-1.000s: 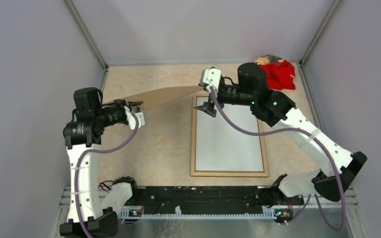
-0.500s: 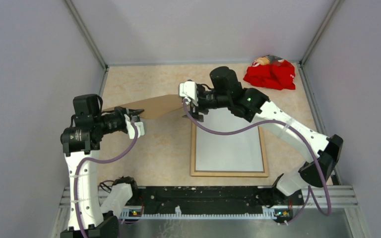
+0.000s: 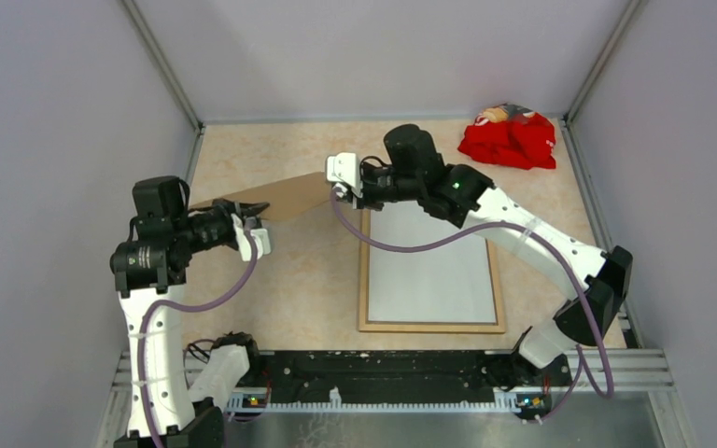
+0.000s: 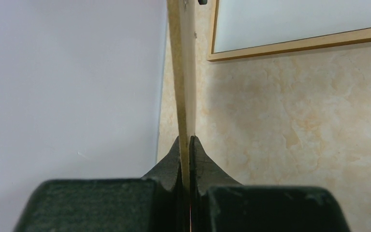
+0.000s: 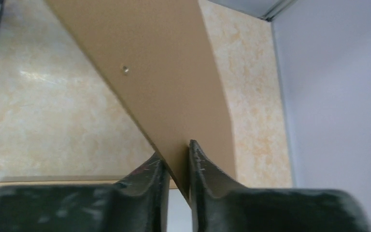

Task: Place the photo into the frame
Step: Turn over the photo frame item on the photo frame.

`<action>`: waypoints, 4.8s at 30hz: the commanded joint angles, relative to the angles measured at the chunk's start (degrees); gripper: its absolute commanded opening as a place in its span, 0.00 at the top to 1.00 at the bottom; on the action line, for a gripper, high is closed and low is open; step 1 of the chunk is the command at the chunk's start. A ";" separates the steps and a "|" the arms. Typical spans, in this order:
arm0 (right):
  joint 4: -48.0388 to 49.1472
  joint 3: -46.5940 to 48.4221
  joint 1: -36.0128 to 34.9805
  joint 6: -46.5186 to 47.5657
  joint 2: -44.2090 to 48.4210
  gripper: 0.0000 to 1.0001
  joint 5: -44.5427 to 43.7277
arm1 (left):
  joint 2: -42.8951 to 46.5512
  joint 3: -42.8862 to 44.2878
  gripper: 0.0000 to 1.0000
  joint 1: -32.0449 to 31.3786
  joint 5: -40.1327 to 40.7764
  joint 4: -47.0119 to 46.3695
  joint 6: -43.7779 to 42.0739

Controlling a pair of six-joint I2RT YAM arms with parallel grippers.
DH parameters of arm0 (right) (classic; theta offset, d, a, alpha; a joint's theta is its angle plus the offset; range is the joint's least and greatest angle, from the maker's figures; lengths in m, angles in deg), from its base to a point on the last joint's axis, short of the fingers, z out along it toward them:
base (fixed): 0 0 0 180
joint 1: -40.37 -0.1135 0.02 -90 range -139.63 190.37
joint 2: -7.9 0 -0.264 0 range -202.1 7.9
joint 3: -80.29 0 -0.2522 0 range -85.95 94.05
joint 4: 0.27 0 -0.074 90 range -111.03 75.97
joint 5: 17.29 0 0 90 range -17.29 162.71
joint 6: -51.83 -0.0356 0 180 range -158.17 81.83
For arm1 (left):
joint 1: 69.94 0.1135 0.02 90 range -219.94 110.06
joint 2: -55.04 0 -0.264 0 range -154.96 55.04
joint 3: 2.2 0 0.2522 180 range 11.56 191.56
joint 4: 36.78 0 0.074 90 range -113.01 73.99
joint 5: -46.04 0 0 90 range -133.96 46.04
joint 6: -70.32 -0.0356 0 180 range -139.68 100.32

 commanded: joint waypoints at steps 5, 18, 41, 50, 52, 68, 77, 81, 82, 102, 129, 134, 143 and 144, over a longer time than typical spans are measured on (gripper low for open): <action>11.11 -0.04 -1.79 0.17 0.35 1.00 -4.48 | 2.26 2.45 0.70 -0.11 -5.40 -12.90 5.97; 30.27 0.85 -2.19 -13.66 -0.60 1.00 -12.02 | 4.35 -0.11 0.02 -0.10 -0.34 -33.08 29.69; 9.89 15.99 27.11 -83.17 -0.98 1.00 -2.33 | -5.38 2.20 0.01 0.12 10.25 -36.94 56.62; 15.17 -4.30 40.07 -94.34 9.16 1.00 4.62 | -9.58 -11.26 0.01 -0.46 7.55 -35.76 56.77; 18.23 -11.46 42.25 -95.03 12.55 1.00 4.44 | -10.80 -14.02 0.01 -1.86 7.79 -35.89 56.22; 43.62 -51.11 54.29 -99.58 32.65 1.00 4.29 | -20.65 -19.58 0.02 -13.61 13.31 -40.33 58.52; 47.06 -57.56 56.51 -97.55 31.84 1.00 7.35 | -23.89 -19.09 0.02 -16.45 15.65 -41.46 62.95; 49.41 -59.27 57.13 -97.83 30.76 1.00 8.06 | -24.53 -19.23 0.02 -16.73 16.11 -41.53 63.36; 49.96 -59.77 57.18 -97.97 30.45 1.00 8.03 | -24.57 -19.31 0.01 -16.74 16.13 -41.58 63.41; 57.87 -66.69 57.14 -100.83 25.04 1.00 8.25 | -22.63 -21.19 0.02 -17.25 17.08 -41.31 62.39; 65.70 -71.43 57.14 -101.41 23.97 1.00 3.23 | -22.54 -22.52 0.02 -17.71 17.28 -39.97 60.91; 66.82 -71.72 57.14 -101.34 22.39 1.00 3.77 | -22.54 -22.52 0.02 -17.80 17.59 -39.67 60.70; 69.84 -73.25 56.39 -101.89 19.98 1.00 4.95 | -22.63 -22.08 0.02 -17.80 17.64 -39.58 60.92; 69.96 -73.29 56.16 -101.82 19.78 1.00 4.91 | -22.63 -22.04 0.02 -17.80 17.59 -39.62 60.95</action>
